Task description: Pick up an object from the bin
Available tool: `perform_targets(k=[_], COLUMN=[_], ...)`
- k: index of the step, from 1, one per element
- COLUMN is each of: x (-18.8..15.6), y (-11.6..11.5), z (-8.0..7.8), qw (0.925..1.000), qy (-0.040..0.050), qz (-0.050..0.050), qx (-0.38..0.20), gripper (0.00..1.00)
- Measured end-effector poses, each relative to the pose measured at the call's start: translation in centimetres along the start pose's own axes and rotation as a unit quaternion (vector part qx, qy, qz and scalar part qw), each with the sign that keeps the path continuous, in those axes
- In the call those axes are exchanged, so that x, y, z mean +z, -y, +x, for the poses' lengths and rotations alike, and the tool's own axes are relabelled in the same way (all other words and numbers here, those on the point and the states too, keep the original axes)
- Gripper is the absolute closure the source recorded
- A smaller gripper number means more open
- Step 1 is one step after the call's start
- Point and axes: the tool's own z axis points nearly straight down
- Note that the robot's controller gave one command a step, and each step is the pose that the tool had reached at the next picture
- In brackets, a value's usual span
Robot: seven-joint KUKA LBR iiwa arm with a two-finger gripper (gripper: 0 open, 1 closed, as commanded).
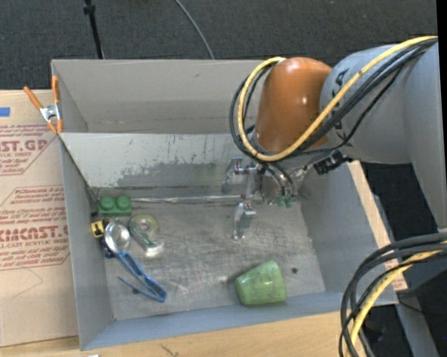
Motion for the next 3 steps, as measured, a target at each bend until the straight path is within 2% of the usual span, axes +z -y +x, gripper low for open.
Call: perform_targets(k=[1, 2, 3], x=[-1.1, 3.5, 2.7], y=[-1.7, 1.7, 5.2], z=[0.7, 7.2, 9.6], qw=[1.0, 0.9919, 0.937], qy=[0.0003, 0.0257, 0.0329], qz=[0.0, -0.001, 0.008], qx=[-0.008, -0.124, -0.348], gripper=[0.0, 0.0, 0.0])
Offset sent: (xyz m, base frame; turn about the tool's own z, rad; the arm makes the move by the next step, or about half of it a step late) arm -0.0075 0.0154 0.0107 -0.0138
